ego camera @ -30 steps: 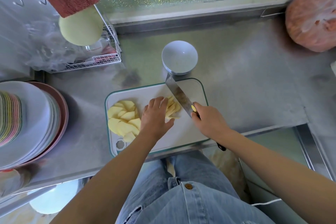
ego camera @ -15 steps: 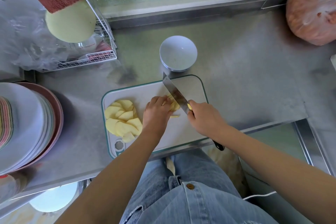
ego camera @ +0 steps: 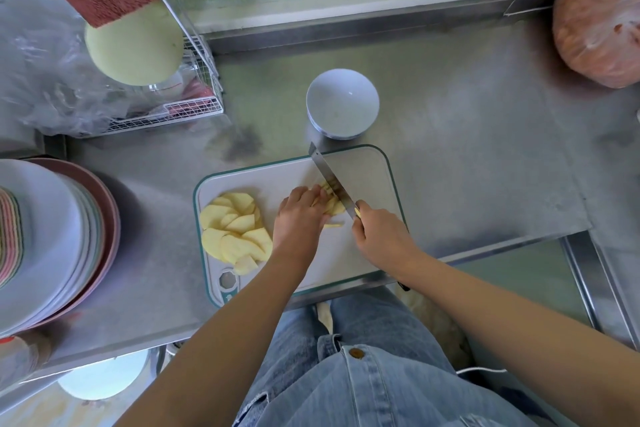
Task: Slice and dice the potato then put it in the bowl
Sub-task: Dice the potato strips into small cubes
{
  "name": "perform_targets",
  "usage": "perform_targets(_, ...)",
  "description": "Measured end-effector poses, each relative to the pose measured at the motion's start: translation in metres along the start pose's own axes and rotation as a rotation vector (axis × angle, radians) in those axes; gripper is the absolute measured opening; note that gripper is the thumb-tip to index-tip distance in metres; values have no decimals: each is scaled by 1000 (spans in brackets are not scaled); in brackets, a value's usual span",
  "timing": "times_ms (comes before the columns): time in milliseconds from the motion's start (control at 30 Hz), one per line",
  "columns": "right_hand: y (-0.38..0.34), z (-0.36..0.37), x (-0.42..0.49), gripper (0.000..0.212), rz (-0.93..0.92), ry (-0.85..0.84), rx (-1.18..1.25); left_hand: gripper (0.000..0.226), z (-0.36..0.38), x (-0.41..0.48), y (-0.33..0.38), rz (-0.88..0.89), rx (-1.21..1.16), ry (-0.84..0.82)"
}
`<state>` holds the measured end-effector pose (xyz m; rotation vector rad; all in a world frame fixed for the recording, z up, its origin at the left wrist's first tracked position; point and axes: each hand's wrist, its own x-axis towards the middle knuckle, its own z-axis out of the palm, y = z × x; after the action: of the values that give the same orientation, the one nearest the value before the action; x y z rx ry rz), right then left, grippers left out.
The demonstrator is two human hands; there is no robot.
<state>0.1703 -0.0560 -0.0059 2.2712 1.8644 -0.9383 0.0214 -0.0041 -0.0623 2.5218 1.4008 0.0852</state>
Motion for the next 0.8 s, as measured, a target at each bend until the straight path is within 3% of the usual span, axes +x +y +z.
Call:
perform_targets(233, 6, -18, 6, 15, -27, 62, 93, 48, -1, -1, 1, -9, -14, 19)
perform_targets(633, 0, -12, 2, 22, -15, -3, 93, 39, -1, 0, 2, -7, -46, 54)
perform_targets(800, -1, 0, 2, 12, -4, 0, 84, 55, 3, 0, -1, -14, -8, -58)
